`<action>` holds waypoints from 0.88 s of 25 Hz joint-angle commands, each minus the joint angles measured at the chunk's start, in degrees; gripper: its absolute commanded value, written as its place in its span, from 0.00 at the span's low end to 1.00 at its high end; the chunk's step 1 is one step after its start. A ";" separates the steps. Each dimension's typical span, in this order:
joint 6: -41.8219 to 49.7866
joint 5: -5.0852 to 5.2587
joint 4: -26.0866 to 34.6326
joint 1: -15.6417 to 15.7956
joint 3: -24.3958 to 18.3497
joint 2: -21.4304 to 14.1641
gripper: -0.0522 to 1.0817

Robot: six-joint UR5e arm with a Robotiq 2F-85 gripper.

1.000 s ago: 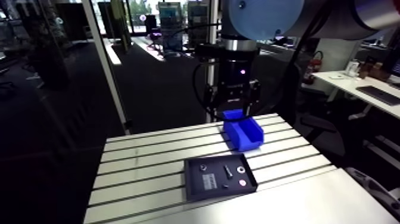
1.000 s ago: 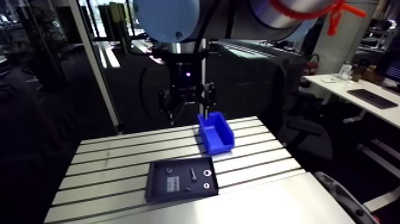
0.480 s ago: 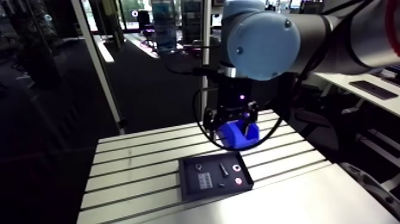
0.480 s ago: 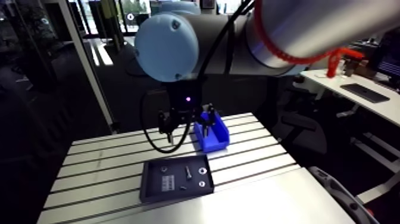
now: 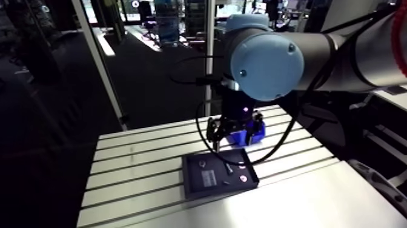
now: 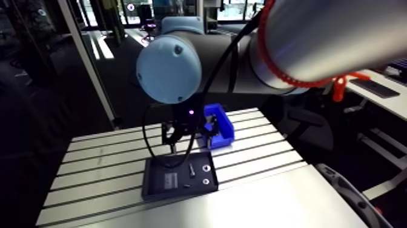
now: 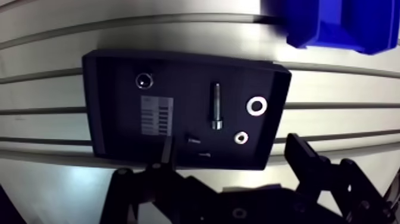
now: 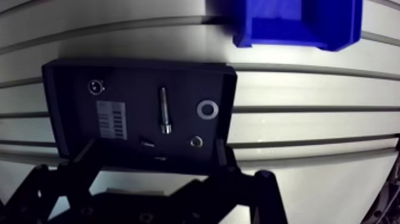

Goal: Pick up the M10 bolt from the tray and put it into the blue bin.

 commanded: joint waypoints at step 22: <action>0.62 -0.42 -5.33 0.18 1.84 6.40 0.42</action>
